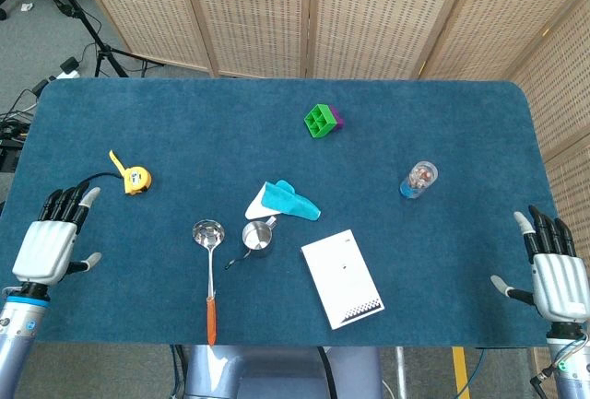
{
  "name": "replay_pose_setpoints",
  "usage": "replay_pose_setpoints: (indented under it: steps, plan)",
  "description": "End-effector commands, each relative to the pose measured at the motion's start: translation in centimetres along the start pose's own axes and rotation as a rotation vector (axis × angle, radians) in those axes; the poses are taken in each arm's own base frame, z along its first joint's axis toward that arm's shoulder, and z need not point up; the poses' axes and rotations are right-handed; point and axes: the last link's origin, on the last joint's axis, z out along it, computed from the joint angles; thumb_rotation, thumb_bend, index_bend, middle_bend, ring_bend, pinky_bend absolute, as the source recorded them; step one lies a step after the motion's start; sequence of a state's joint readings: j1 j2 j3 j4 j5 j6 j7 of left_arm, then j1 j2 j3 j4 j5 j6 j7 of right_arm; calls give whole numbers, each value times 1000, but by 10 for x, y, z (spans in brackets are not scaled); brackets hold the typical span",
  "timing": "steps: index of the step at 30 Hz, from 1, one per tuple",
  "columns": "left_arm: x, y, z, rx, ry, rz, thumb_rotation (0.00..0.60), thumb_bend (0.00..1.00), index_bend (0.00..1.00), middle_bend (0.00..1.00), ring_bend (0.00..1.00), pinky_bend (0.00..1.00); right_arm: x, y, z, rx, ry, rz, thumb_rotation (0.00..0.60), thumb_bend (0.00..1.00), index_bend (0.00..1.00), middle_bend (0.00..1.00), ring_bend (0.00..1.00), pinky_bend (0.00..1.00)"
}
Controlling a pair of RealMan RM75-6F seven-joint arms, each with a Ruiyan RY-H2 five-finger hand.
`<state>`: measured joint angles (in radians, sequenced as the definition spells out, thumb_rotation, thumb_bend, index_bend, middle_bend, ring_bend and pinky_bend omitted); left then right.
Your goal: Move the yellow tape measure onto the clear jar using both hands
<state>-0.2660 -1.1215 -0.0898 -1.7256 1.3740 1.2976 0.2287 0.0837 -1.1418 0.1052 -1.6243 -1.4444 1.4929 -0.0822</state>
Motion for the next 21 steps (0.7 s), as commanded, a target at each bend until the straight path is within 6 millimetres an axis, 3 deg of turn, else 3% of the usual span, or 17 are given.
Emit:
replay_pose_setpoints:
  steps: [1, 10, 21]
  plan:
    - [10, -1, 16, -13, -6, -14, 600, 161, 0, 0, 0, 0, 0, 0, 0, -1, -3, 0, 600, 105, 0, 0, 0, 0]
    - [24, -31, 85, 67, -90, 28, 600, 163, 61, 0, 0, 0, -2, 1, 2, -1, -11, 3, 600, 105, 0, 0, 0, 0]
    - [10, -50, 147, 185, -252, 30, 600, 174, 179, 0, 0, 0, -7, 1, 6, -1, -32, 6, 600, 105, 0, 0, 0, 0]
